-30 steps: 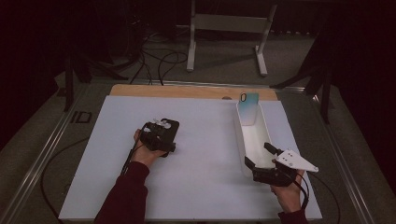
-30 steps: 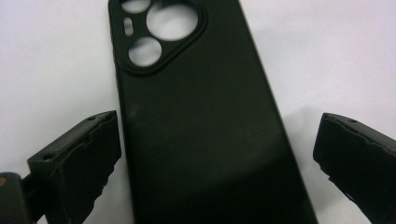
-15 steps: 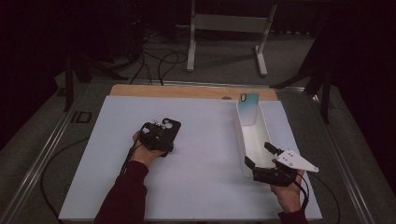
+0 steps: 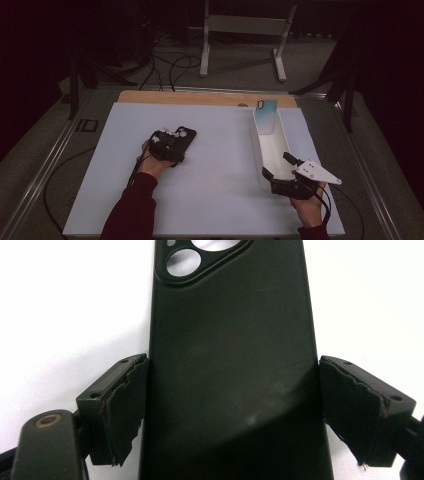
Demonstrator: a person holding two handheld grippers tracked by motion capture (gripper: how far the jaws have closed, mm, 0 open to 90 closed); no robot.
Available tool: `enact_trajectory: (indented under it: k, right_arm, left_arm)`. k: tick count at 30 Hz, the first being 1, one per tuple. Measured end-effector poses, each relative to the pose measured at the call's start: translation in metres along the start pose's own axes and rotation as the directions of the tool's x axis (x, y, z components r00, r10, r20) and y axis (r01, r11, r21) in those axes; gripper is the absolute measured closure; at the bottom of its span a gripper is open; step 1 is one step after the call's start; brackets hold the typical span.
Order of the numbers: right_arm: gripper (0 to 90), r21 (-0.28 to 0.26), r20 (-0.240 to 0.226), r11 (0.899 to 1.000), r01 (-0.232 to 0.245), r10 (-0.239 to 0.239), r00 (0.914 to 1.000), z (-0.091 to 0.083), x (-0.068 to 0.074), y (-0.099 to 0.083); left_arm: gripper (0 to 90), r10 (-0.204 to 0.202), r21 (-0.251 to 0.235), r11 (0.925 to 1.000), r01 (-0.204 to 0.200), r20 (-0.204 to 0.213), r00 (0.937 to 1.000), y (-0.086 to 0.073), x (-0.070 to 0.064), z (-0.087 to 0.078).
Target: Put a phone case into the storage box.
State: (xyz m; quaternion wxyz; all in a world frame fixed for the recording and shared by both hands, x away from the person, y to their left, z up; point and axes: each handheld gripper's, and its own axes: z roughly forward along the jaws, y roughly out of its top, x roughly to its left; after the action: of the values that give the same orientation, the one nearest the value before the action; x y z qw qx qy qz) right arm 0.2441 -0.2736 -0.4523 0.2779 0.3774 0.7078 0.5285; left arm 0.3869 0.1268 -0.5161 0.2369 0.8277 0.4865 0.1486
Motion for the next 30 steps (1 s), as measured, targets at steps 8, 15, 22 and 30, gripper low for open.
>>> enact_trajectory:
  k: [8,15,22,30]
  right_arm:
    - [9.1,-0.002,-0.005,1.000,-0.003,0.003,1.0000,0.000,0.000,0.001]
    - [9.0,-0.002,-0.006,1.000,-0.008,0.008,0.9999,0.001,0.000,0.003]
    - [9.0,-0.004,-0.012,1.000,-0.014,0.014,0.9998,0.001,0.000,0.004]
    - [8.9,-0.013,-0.038,1.000,-0.011,0.011,0.9992,0.004,0.001,0.004]
  left_arm:
    - [16.9,0.018,-0.028,0.9994,-0.018,0.005,0.9998,0.001,-0.002,-0.007]
    - [16.8,0.026,-0.058,0.9980,-0.026,0.006,0.9996,0.002,-0.003,-0.015]
    - [16.6,0.042,-0.099,0.9943,-0.040,0.023,0.9988,0.003,-0.005,-0.026]
    - [16.5,0.069,-0.149,0.9869,-0.063,0.038,0.9969,0.005,-0.009,-0.038]
